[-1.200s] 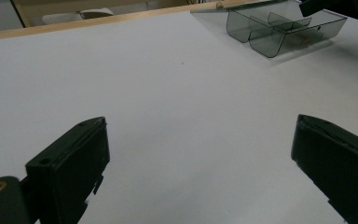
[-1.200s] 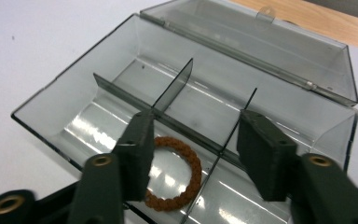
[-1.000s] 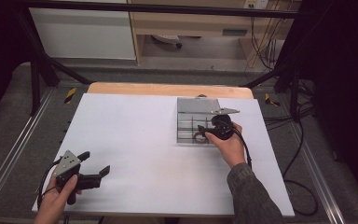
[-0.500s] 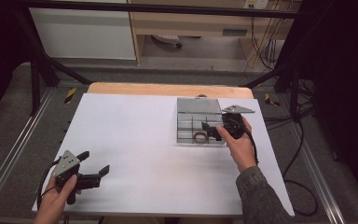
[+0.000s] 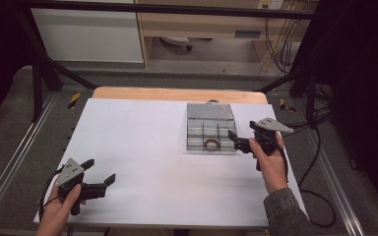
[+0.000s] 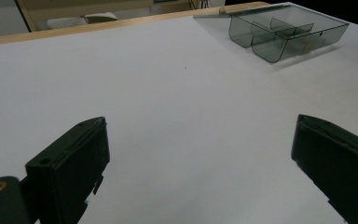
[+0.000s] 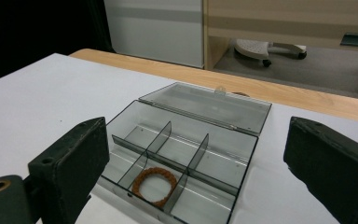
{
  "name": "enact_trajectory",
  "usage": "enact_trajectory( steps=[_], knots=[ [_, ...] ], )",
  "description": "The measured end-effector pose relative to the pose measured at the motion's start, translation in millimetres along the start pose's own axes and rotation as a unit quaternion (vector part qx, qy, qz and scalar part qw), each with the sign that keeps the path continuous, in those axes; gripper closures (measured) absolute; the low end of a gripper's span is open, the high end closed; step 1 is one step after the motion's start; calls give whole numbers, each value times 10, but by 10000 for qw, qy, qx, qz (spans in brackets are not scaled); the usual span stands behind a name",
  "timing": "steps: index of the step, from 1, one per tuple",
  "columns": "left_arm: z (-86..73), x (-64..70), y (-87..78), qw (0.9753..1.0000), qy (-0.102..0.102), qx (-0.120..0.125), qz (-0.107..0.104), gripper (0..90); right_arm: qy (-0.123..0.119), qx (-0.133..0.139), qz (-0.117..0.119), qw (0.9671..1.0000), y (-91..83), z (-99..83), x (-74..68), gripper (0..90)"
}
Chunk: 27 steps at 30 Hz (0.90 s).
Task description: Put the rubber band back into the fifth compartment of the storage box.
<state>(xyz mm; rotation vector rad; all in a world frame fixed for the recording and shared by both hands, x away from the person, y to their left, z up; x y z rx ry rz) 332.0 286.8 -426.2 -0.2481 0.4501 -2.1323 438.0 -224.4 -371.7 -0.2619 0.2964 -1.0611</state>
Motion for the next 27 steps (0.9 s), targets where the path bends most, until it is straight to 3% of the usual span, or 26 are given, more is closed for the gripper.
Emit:
enact_trajectory(
  steps=[13, 19, 24, 27],
  knots=[
    [16, -22, -40, 9998, -49, 147, 78, 42, 57, 306, -26, 9995, -411, -281, 91, 40],
    [31, -36, -66, 9995, -115, 286, 106, 41, 5, 401, -250, 9989, -556, -480, 75, 73],
    [35, -49, -65, 9995, -131, 279, 91, 40, 120, 295, -184, 9993, -609, -673, 52, 72],
    [39, -35, -67, 9995, -98, 293, 74, 40, 107, 46, -109, 9999, -577, -814, 25, 59]
  ],
)
Point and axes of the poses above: each handheld gripper's, and its own axes: y roughly forward along the jaws, z roughly out of its top, x roughly to its right, the point moved 2 cm from there along y, roughly forward along the jaws, and after that the axes turned 2 degrees about y, right-handed, at the moved point
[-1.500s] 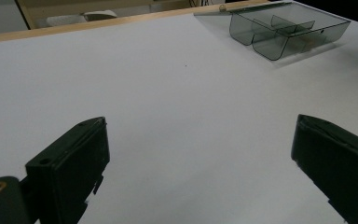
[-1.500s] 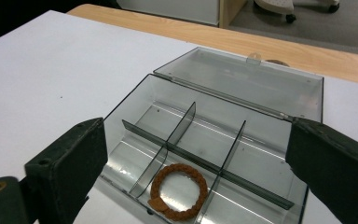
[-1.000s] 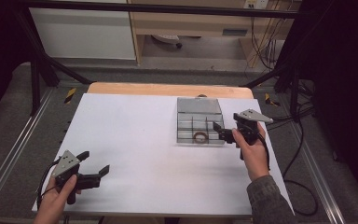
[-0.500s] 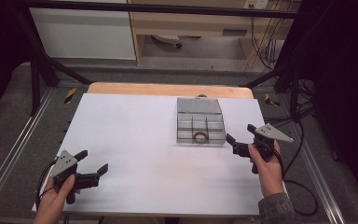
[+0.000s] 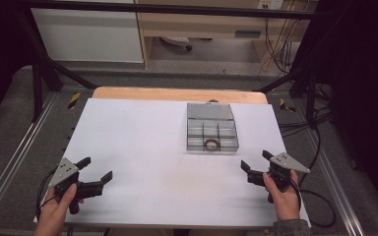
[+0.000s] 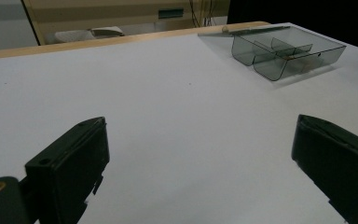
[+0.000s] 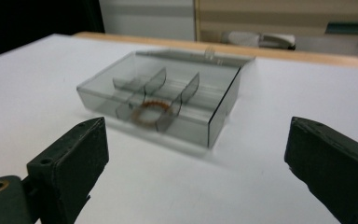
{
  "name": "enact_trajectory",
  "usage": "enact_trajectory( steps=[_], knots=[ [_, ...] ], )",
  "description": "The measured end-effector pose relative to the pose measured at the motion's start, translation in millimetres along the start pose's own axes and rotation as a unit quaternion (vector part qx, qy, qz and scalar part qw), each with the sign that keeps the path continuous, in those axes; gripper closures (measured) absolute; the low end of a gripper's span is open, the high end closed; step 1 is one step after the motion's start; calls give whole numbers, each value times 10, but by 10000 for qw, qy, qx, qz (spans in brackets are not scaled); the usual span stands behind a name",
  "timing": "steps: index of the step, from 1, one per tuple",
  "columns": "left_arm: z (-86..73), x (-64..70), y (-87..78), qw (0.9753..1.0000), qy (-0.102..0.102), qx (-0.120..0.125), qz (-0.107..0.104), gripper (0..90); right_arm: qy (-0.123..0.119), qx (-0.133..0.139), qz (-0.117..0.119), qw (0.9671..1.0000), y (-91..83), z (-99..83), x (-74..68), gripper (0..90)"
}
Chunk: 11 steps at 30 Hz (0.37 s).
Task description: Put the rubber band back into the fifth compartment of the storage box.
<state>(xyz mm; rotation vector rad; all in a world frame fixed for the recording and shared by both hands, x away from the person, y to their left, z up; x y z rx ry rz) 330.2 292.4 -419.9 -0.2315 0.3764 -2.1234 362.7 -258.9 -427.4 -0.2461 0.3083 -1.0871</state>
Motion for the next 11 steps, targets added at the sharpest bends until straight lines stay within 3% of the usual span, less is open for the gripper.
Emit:
enact_trajectory(
  steps=[5, 11],
  knots=[
    [-8, 3, 6, 10000, -18, -34, -38, 40, 6, -206, 203, 9996, 88, -100, -110, 48],
    [-10, 21, 24, 9999, 35, -83, -81, 39, -225, -390, 405, 9982, 177, -121, -237, 51]
  ],
)
Point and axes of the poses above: each handheld gripper's, and its own axes: y roughly forward along the jaws, z roughly out of its top, x roughly to its right, the point moved 2 cm from there along y, roughly forward along the jaws, and after that the axes turned 2 degrees about y, right-handed, at the moved point
